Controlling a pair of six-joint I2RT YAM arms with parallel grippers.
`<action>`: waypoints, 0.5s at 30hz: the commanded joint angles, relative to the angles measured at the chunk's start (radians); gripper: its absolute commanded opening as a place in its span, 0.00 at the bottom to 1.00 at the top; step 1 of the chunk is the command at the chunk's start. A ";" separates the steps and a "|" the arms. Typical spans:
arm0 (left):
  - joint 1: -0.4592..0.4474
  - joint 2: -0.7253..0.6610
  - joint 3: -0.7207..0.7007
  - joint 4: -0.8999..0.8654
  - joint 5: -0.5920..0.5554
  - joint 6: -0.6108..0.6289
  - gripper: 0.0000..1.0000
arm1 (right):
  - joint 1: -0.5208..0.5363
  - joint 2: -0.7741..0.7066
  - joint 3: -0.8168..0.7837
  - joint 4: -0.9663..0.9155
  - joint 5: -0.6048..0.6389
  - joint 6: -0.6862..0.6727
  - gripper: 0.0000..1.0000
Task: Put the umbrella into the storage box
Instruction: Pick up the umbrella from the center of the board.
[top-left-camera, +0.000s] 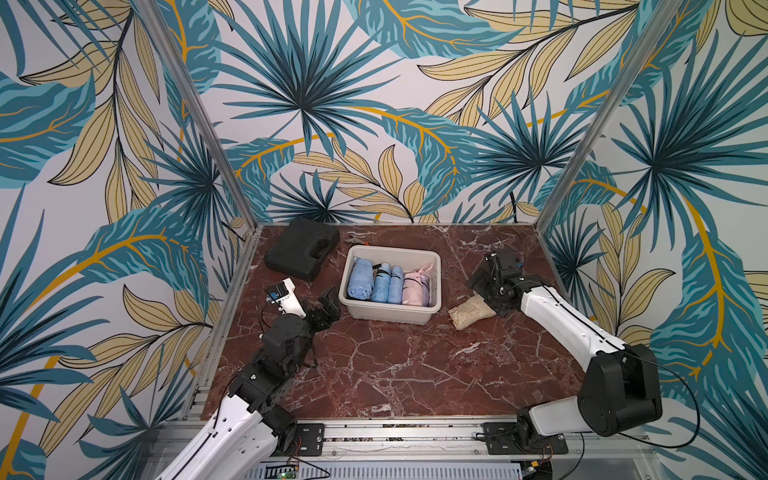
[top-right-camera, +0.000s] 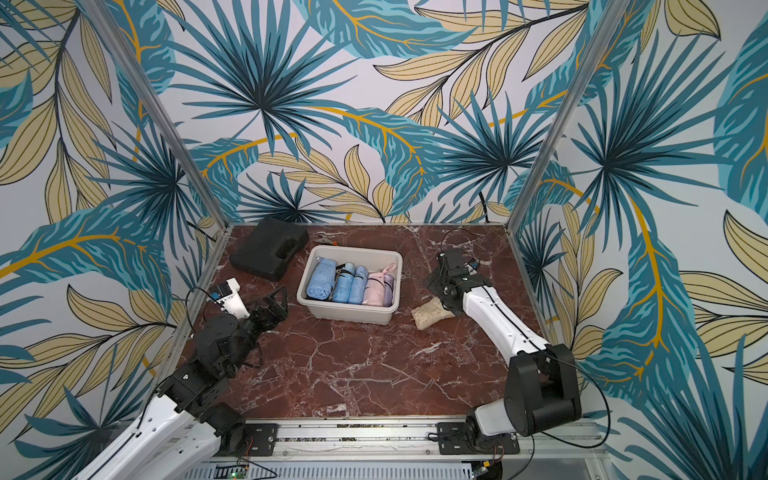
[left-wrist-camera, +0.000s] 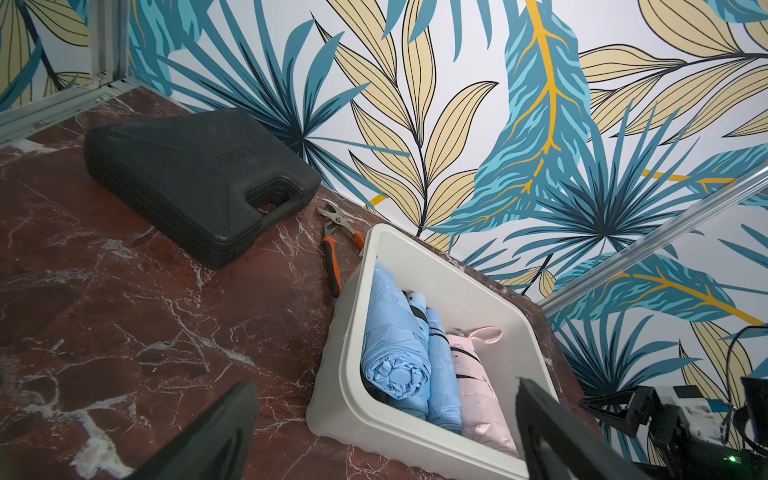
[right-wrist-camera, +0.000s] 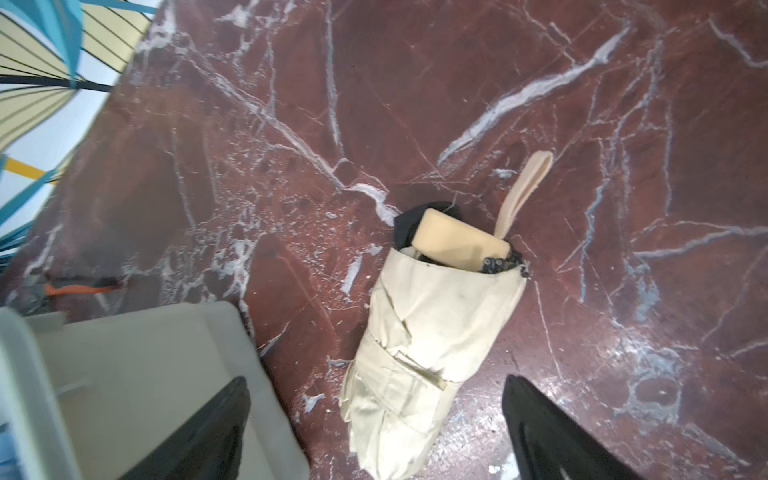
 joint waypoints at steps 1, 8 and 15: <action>0.005 -0.002 0.014 0.003 -0.013 0.022 1.00 | 0.009 0.085 0.006 -0.066 0.034 0.062 0.97; 0.006 -0.008 0.020 -0.018 -0.019 0.023 1.00 | 0.015 0.242 0.063 -0.052 0.005 0.105 0.95; 0.006 -0.011 0.018 -0.024 -0.023 0.023 1.00 | 0.014 0.318 0.086 -0.034 0.017 0.128 0.86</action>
